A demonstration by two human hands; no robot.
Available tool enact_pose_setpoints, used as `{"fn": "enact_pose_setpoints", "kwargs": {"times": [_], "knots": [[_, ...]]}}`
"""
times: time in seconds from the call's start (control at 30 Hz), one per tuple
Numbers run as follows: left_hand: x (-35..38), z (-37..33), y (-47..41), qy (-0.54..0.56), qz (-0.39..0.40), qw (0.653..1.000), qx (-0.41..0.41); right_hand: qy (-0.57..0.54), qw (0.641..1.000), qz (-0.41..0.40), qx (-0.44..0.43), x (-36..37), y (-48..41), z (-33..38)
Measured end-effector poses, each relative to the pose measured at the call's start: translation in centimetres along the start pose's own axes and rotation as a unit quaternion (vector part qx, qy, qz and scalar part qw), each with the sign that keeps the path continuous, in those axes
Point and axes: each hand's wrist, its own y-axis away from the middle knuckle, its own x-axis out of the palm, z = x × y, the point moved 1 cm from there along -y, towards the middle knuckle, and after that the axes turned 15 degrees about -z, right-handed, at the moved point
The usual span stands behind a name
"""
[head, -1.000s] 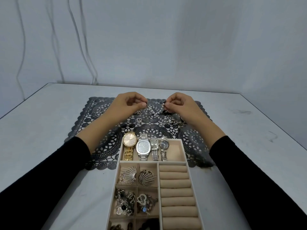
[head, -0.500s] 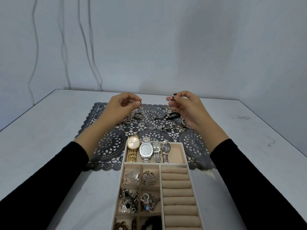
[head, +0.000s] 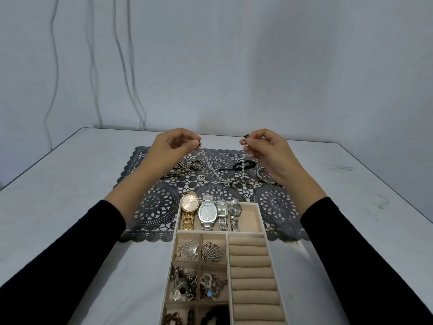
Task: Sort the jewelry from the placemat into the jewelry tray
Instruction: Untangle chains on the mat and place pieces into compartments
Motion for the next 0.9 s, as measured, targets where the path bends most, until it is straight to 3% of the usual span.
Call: {"fn": "enact_pose_setpoints", "kwargs": {"times": [0.9], "knots": [[-6.0, -9.4, 4.1, 0.058, -0.041, 0.994, 0.078, -0.08, 0.993, 0.081, -0.028, 3.6, 7.5, 8.1]]}}
